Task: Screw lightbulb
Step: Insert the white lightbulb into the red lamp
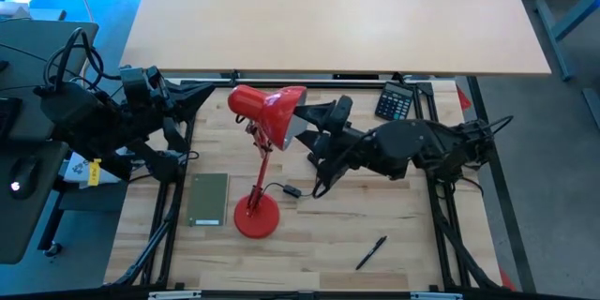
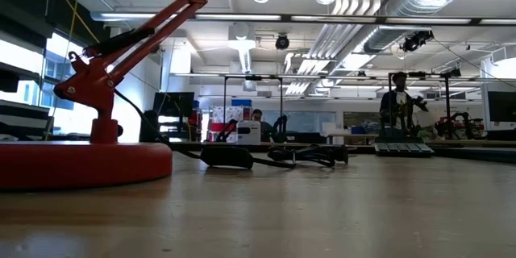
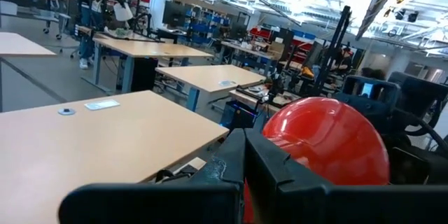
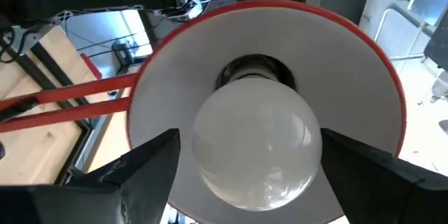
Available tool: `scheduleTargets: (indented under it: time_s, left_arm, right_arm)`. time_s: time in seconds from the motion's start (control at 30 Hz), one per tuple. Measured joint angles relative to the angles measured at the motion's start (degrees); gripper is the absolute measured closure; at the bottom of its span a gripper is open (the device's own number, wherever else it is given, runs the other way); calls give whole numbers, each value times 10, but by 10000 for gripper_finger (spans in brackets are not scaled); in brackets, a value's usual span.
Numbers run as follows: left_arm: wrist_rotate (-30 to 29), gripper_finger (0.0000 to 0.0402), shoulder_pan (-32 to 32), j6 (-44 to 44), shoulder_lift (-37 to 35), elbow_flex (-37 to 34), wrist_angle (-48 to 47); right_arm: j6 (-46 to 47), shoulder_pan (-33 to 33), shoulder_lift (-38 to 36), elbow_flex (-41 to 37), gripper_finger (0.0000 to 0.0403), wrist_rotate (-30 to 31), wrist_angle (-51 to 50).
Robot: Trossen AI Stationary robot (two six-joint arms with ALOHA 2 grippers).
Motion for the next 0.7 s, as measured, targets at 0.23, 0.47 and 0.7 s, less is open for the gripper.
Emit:
scheduleTargets:
  time_s: [0.23,0.47,0.7]
  left_arm:
    - [0,401,0,-1,0,0,0]
    - [0,401,0,-2,0,0,0]
    - [0,402,0,-6,0,0,0]
  right_arm:
    - [1,-4,-1,0,75,0,4]
    - [-22,-11,-1,0,75,0,6]
    - [6,-11,-1,0,99,0,7]
